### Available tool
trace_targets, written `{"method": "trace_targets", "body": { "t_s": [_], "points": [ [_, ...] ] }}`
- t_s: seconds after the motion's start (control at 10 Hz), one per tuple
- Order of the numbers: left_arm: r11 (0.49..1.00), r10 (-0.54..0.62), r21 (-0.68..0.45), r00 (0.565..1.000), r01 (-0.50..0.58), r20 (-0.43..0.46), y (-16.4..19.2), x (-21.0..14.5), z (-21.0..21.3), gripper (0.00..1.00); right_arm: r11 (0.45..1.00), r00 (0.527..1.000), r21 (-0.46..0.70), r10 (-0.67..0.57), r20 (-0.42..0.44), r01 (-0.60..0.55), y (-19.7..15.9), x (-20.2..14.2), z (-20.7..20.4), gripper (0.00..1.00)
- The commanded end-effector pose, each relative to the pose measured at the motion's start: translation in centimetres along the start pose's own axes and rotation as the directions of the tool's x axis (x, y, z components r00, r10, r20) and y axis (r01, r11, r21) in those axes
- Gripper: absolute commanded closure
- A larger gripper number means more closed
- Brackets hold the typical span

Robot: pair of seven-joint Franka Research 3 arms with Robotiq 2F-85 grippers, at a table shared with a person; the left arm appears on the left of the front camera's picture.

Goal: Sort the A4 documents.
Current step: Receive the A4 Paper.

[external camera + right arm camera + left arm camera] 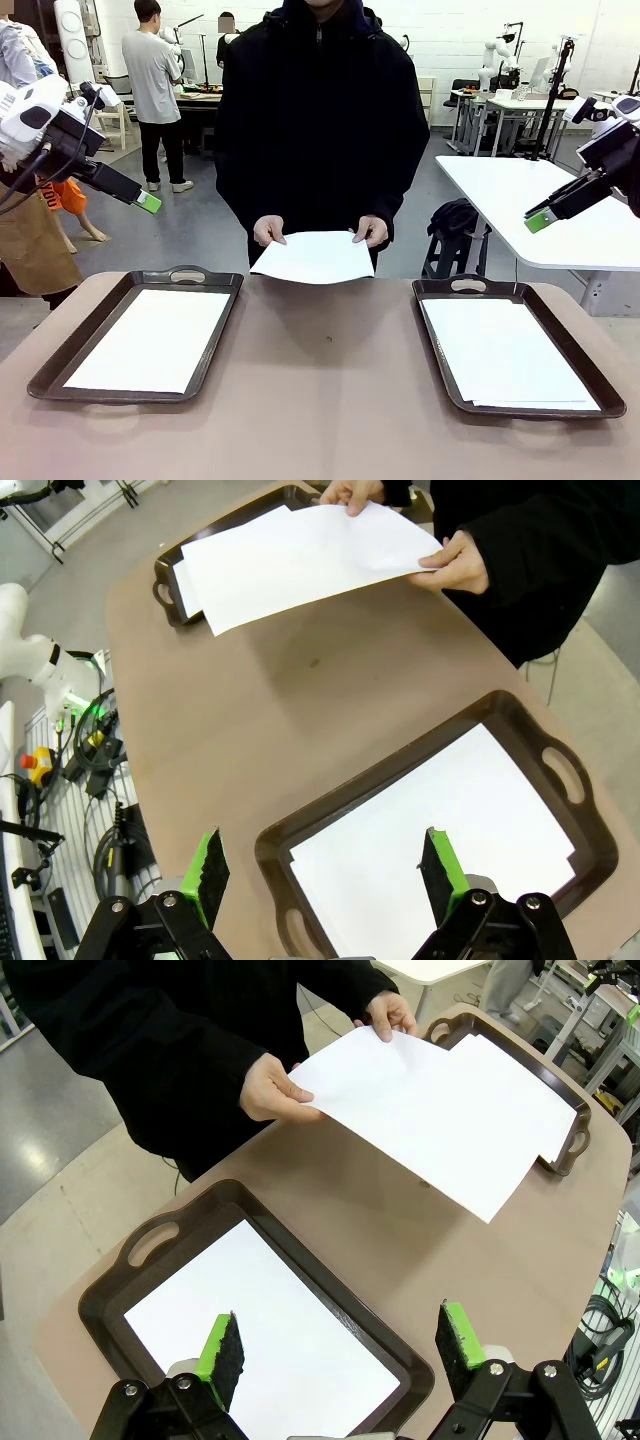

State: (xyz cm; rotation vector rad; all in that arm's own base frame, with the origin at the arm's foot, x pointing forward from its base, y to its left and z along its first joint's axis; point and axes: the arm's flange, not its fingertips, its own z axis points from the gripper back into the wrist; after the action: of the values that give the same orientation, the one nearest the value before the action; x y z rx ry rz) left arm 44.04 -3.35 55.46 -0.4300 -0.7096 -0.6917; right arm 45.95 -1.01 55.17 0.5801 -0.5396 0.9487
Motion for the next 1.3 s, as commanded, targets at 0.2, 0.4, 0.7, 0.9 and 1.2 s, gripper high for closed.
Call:
{"method": "trace_targets", "body": {
  "t_s": [0.2,0.4,0.7,0.9,1.2],
  "points": [
    [1.0,-0.007,0.004,1.0,0.007,-0.005,-0.01,-0.11,0.02,0.0,1.0,1.0,0.004,0.001,-0.001,-0.001,0.08,0.03,-0.04,0.0],
    [1.0,-0.007,0.004,1.0,0.007,-0.005,-0.01,-0.11,0.02,0.0,1.0,1.0,0.004,0.001,-0.001,-0.001,0.08,0.03,-0.04,0.0],
    [1.0,-0.007,0.004,1.0,0.007,-0.005,-0.01,-0.11,0.02,0.0,1.0,1.0,0.004,0.001,-0.001,-0.001,0.08,0.03,-0.04,0.0],
    [1.0,-0.007,0.004,1.0,0.007,-0.005,-0.01,-0.11,0.02,0.0,1.0,1.0,0.004,0.001,-0.001,-0.001,0.08,0.03,-0.04,0.0],
    [1.0,-0.007,0.004,1.0,0.007,-0.005,-0.01,-0.11,0.02,0.0,1.0,1.0,0.004,0.001,-0.001,-0.001,0.08,0.03,-0.04,0.0]
  ]
}}
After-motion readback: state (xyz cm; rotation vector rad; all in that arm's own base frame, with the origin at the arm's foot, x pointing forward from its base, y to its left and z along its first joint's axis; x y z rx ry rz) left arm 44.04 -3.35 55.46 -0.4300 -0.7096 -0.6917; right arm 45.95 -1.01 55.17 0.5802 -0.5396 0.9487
